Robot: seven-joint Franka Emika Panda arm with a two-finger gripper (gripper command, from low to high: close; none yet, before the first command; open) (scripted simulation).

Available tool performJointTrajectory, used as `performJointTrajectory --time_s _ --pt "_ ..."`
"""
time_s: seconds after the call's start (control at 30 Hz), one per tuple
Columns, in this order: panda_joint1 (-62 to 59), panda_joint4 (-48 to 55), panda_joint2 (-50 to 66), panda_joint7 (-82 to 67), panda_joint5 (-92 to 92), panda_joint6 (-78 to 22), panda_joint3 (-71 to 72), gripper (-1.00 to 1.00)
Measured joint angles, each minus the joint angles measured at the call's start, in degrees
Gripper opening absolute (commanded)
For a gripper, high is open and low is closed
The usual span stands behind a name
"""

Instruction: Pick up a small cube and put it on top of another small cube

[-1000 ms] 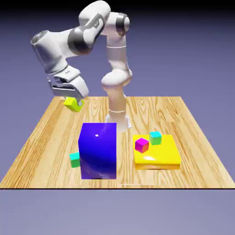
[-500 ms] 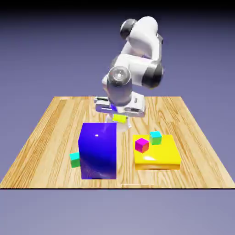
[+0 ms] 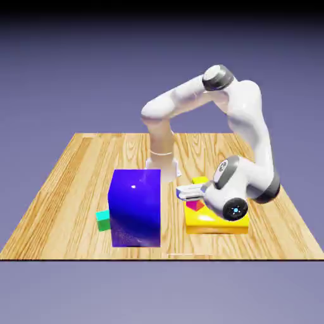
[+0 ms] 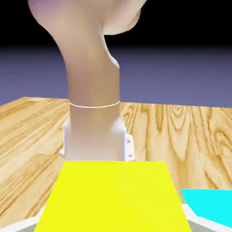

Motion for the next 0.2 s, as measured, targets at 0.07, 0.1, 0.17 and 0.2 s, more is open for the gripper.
performJointTrajectory --time_s 0.07,0.1,0.17,0.2 --pt "2.1 -4.1 -0.3 -0.3 0.6 2.6 -0.1 -1.00" --pt "3.2 -6.2 -0.5 -0.5 0.9 3.9 -0.1 -1.00" --pt "4.0 -7.9 -0.6 -0.6 1.2 4.8 -0.1 1.00" --pt "4.0 -7.9 -0.6 -0.6 1.2 4.8 -0.1 1.00"
